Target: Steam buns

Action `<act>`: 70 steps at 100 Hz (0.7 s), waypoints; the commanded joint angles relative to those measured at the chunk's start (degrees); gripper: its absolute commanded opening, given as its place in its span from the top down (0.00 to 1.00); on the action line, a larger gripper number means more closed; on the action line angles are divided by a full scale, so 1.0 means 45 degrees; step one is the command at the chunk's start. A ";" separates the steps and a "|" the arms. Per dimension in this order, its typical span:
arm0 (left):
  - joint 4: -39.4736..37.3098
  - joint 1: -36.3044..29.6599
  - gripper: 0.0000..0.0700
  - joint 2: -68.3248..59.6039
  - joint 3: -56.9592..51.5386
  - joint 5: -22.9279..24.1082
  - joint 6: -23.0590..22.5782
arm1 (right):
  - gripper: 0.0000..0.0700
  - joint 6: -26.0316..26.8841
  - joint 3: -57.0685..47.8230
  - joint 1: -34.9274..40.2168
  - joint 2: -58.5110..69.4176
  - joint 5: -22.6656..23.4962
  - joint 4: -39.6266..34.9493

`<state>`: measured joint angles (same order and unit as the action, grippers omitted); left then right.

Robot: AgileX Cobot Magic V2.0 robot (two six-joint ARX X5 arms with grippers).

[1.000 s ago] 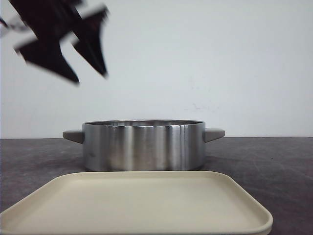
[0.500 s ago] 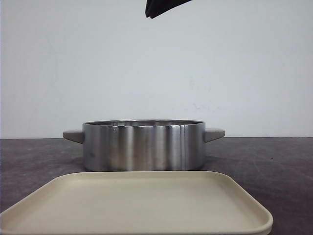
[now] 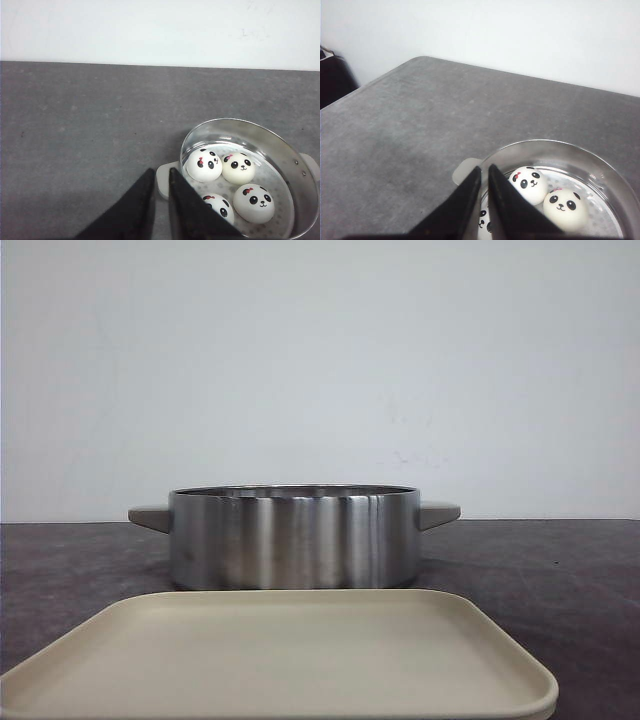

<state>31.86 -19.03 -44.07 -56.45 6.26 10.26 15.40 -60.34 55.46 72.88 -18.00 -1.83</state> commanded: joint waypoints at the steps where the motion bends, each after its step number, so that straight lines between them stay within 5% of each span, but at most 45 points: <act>1: -0.0117 -0.0034 1.00 -0.0044 -0.0175 0.0058 0.0078 | 0.98 0.0136 -0.0170 0.0146 0.0102 -0.0010 0.0219; 42: -0.0112 -0.0034 1.00 -0.0039 -0.0175 0.0058 0.0078 | 0.98 0.0131 -0.0170 -0.0044 -0.0165 -0.0510 0.0039; 55: -0.0117 -0.0034 1.00 -0.0019 -0.0175 0.0058 0.0078 | 0.98 0.0058 -0.0160 -0.0418 -0.0651 -0.1753 -0.1311; 70: -0.0117 -0.0034 1.00 -0.0019 -0.0175 0.0058 0.0078 | 0.98 -0.1175 -0.0131 -0.1292 -0.1472 -0.2045 -0.3410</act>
<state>31.86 -19.00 -44.01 -56.45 6.26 10.26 14.17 -60.34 50.61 67.22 -26.85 -14.28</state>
